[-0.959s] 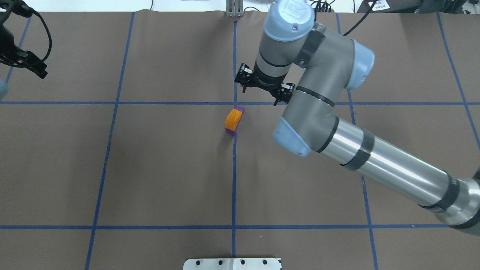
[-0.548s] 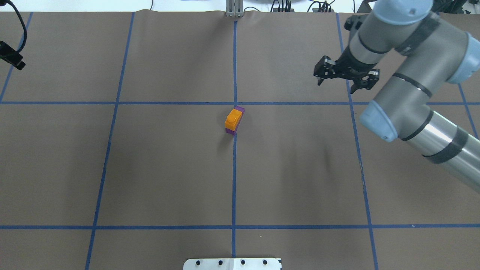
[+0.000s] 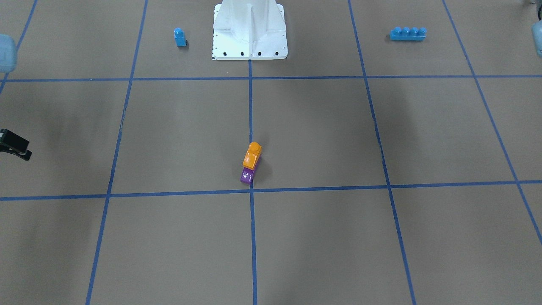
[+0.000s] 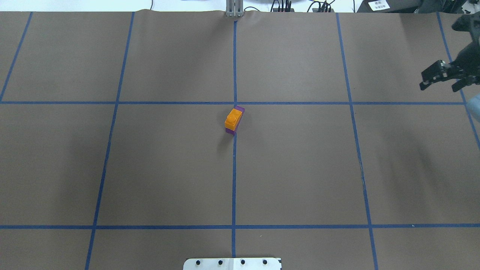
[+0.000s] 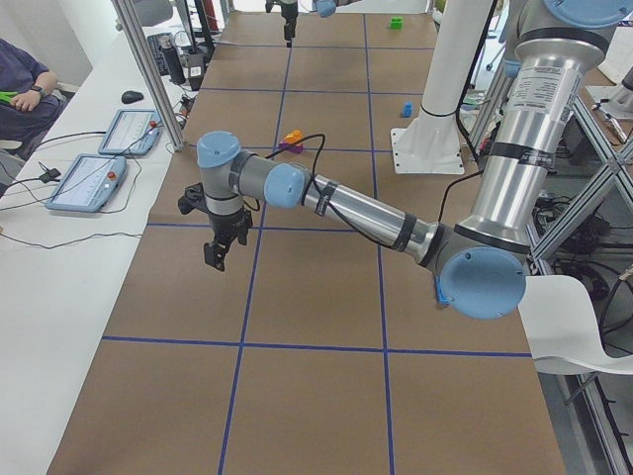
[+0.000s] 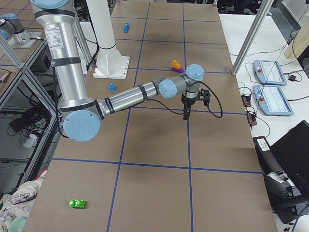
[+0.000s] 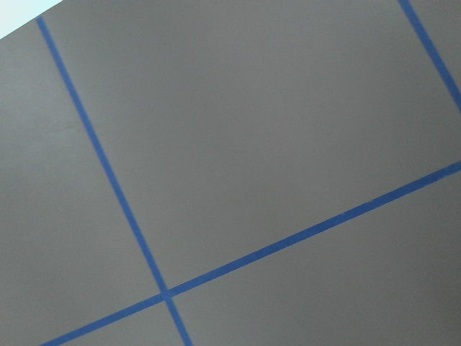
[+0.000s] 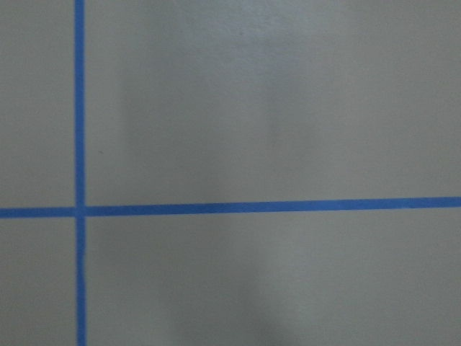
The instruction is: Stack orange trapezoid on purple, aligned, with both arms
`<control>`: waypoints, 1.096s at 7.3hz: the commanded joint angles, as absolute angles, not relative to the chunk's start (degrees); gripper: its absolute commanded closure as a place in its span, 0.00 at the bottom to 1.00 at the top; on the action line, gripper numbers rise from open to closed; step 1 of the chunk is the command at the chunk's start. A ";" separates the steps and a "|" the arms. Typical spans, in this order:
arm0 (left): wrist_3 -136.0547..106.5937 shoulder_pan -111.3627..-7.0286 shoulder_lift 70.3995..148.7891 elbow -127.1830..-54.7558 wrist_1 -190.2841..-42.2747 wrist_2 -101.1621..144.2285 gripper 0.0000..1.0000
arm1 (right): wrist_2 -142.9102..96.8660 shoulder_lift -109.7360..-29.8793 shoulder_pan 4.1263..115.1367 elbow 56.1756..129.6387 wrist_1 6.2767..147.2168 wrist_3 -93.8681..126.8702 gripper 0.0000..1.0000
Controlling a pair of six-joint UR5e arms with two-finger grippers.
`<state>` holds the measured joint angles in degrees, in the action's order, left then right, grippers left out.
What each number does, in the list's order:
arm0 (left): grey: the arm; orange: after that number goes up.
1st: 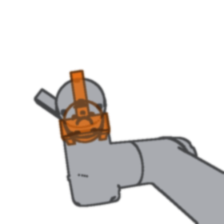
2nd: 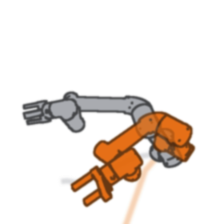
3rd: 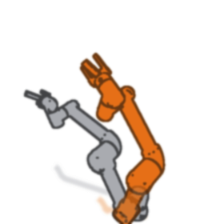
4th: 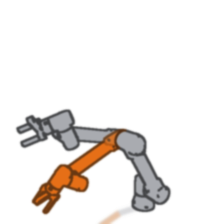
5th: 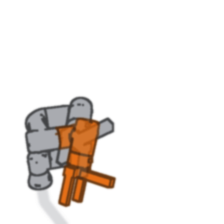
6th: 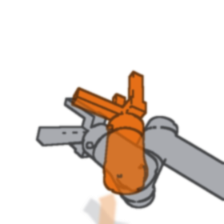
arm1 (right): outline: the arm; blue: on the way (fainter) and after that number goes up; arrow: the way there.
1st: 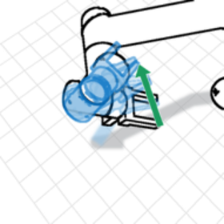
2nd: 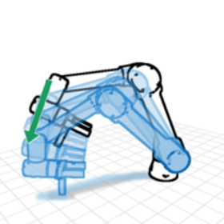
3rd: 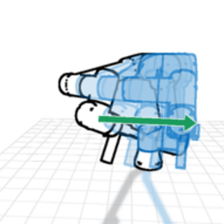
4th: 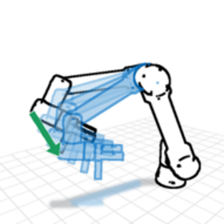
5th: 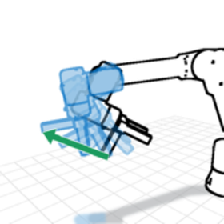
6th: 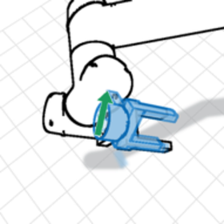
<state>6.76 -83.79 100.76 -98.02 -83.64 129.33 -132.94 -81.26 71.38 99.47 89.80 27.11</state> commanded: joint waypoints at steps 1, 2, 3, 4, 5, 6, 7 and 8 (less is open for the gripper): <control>6.94 -87.79 92.94 -98.44 -84.90 132.36 0.00 | -136.67 -85.78 77.59 98.00 89.74 11.99 0.00; 6.94 -87.89 90.03 -97.13 -86.99 132.19 0.00 | -136.41 -86.91 80.83 97.91 89.82 10.65 0.00; 6.42 -87.89 89.65 -96.68 -89.45 132.10 0.00 | -136.32 -91.01 82.95 97.48 88.00 9.42 0.00; 6.16 -87.80 89.56 -96.42 -89.47 132.01 0.00 | -137.01 -91.84 86.45 94.95 85.02 8.53 0.00; 6.15 -87.80 89.65 -96.24 -89.47 132.10 0.00 | -137.20 -91.85 87.44 94.05 84.99 8.44 0.00; 6.15 -87.80 89.65 -96.33 -89.56 132.01 0.00 | -137.20 -91.85 88.84 93.96 85.08 8.26 0.00; 6.24 -87.80 89.74 -96.24 -89.56 131.75 0.00 | -137.20 -92.54 90.34 94.22 85.25 7.30 0.00; 6.24 -87.72 89.74 -96.15 -89.47 131.75 0.00 | -137.28 -93.24 90.44 94.04 85.60 5.82 0.00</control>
